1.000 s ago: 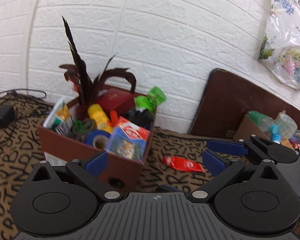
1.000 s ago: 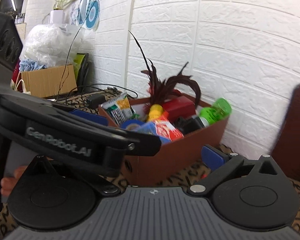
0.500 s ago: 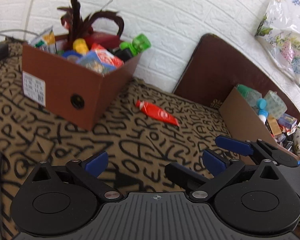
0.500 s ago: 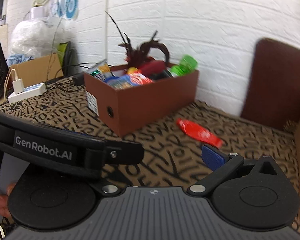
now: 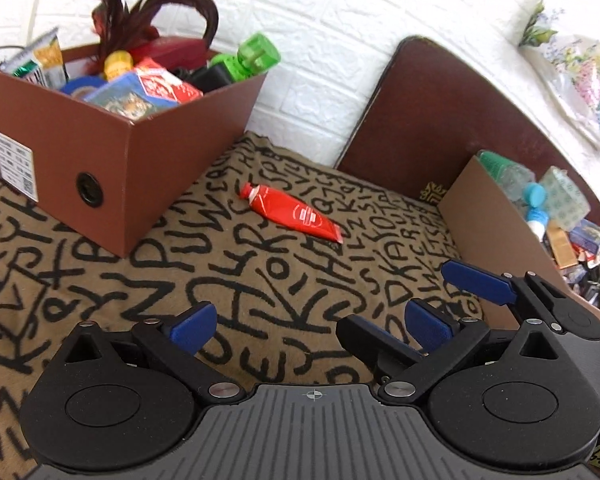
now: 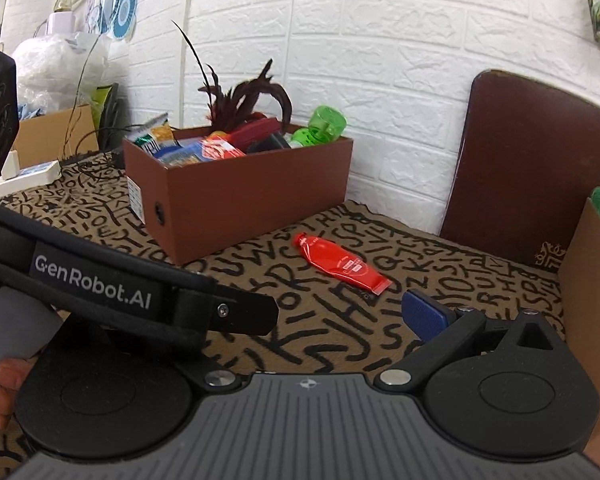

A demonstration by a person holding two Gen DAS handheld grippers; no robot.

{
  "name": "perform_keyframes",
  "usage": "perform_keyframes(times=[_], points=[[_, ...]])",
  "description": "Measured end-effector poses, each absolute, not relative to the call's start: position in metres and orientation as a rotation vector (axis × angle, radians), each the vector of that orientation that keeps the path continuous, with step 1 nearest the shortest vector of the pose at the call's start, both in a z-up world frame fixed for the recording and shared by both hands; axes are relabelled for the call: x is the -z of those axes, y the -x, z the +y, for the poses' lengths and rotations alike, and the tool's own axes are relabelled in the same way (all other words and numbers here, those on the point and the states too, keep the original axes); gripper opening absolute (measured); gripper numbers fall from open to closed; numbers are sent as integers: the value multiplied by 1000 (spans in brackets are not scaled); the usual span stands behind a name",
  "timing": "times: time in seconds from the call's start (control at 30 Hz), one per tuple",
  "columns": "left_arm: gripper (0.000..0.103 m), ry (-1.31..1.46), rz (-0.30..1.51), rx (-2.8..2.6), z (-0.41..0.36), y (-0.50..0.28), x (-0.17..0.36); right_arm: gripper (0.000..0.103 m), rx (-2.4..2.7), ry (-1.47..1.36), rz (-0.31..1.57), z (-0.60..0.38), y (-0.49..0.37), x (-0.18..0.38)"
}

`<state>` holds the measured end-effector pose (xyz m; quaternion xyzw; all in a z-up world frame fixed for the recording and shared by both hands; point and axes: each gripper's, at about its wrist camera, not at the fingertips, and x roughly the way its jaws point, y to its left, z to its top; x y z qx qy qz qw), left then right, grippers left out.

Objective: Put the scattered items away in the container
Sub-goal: 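Withdraw the right gripper from the box toward the red tube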

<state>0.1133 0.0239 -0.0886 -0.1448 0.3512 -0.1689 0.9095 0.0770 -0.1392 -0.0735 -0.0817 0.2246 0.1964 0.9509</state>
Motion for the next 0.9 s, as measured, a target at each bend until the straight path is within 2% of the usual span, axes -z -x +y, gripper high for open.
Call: perform_keyframes(times=[0.27,0.43,0.6,0.7,0.9], points=[[101,248,729,316,12,-154,95,93,-415,226,485,-143,-116,88],[94,252,748,311,8,-185,97,86,-423,234,529,-150,-149,100],[81,262,786,316,4,-209,108,76,-442,223,578,-153,-176,110],[78,269,782,312,3,-217,114,75,-448,216,601,-154,-190,115],[77,303,772,311,5,-229,117,75,-498,206,601,-157,-212,119]])
